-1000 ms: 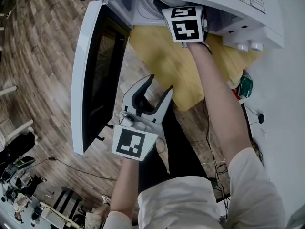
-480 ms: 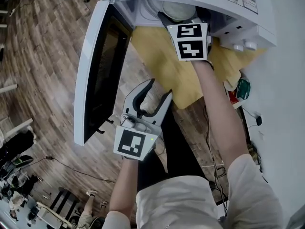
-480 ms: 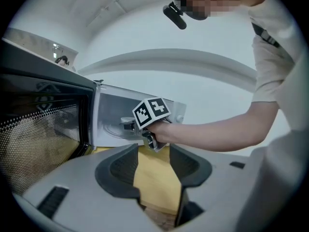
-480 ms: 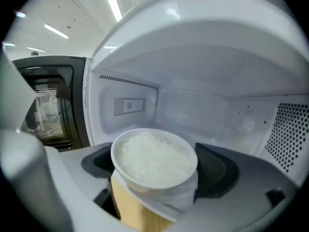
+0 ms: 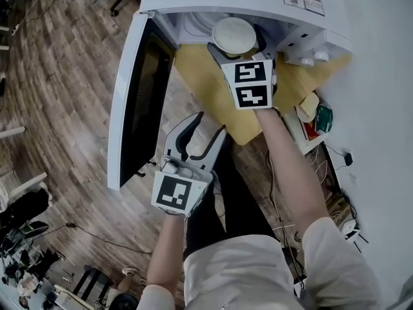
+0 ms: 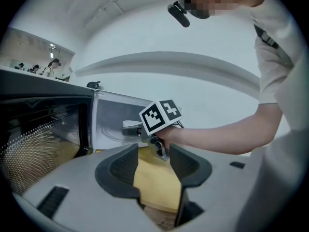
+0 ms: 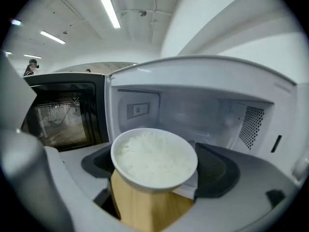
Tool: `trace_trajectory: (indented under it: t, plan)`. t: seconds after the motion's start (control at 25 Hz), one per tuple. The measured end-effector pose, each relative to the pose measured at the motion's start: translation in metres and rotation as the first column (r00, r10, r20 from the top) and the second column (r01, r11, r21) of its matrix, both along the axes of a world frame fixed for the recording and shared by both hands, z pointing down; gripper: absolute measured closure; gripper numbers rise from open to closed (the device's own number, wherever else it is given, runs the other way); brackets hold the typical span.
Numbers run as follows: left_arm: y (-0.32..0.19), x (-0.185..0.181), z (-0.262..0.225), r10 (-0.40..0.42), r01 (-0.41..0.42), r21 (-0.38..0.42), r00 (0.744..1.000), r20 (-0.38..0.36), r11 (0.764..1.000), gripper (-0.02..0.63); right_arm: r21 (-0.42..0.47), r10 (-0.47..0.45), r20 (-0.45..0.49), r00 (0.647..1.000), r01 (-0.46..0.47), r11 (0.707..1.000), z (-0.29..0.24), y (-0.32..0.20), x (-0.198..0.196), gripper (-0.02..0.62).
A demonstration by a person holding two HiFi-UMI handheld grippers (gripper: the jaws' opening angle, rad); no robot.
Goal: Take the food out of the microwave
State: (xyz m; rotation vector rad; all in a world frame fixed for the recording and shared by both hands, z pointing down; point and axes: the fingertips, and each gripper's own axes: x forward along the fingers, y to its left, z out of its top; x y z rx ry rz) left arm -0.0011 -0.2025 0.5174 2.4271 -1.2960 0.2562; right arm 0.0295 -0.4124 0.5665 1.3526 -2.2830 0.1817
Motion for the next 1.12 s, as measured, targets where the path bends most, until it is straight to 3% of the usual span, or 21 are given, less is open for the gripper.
trace_trajectory:
  t: [1.12]
  plan:
    - [0.075, -0.009, -0.127, 0.127, -0.127, 0.142, 0.992, 0.004, 0.982, 0.407, 0.153, 0.113, 0.081, 0.990, -0.125, 0.980, -0.201, 0.164, 0.042, 0.097]
